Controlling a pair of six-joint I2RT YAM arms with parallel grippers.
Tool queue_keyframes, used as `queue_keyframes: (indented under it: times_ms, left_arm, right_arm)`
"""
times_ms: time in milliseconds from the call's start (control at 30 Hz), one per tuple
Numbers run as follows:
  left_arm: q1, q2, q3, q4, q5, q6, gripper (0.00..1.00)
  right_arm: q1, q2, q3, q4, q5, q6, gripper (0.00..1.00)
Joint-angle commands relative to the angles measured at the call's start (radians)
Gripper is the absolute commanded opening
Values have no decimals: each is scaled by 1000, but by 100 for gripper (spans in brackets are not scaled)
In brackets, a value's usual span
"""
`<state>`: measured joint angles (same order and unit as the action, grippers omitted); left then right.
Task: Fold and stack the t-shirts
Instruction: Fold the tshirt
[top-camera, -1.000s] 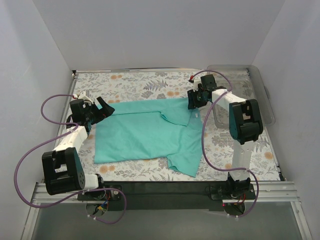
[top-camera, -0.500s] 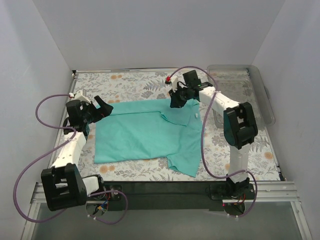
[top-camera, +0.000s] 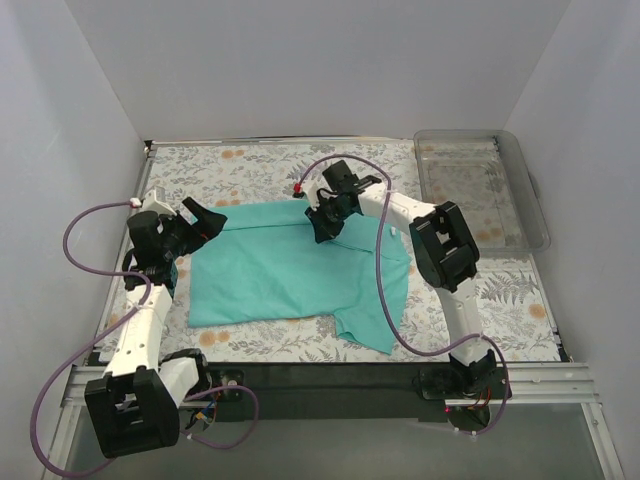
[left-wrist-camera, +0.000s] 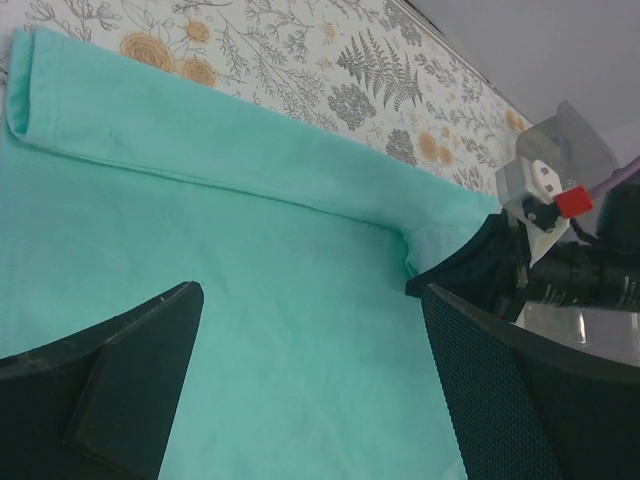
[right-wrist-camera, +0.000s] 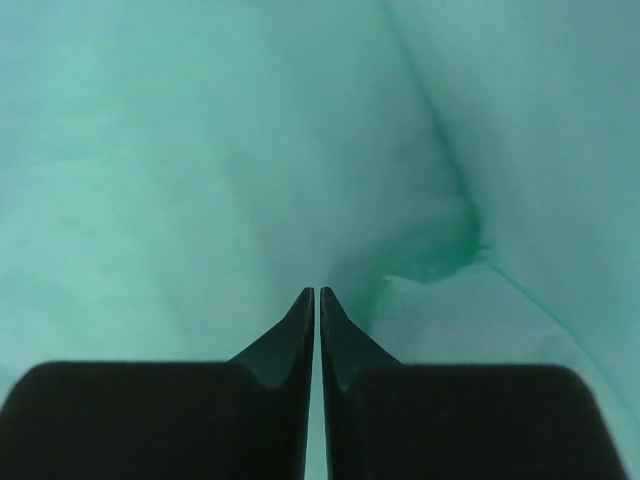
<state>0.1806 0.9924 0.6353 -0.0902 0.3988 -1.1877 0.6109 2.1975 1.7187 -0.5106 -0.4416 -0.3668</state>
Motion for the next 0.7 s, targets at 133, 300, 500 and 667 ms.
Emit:
queue_keyframes:
  times_ms: [133,300,500,667]
  left_arm:
    - [3,0,38,-169,28,-205,94]
    - [3,37,38,-341,-9,-404,98]
    - [2,178,137,-634,-60,-463,96]
    - [-1,155,182,-742,-124,-446,95]
  right_arm:
    - [-80,-328,-108,-124,-226,-226,20]
    - [-115,-623,-446,-210,-272,-602,52]
    - [-91,-951,-861,-307,-307,-940,68]
    - [4,-1025,-1023,-342,-258,-989,67]
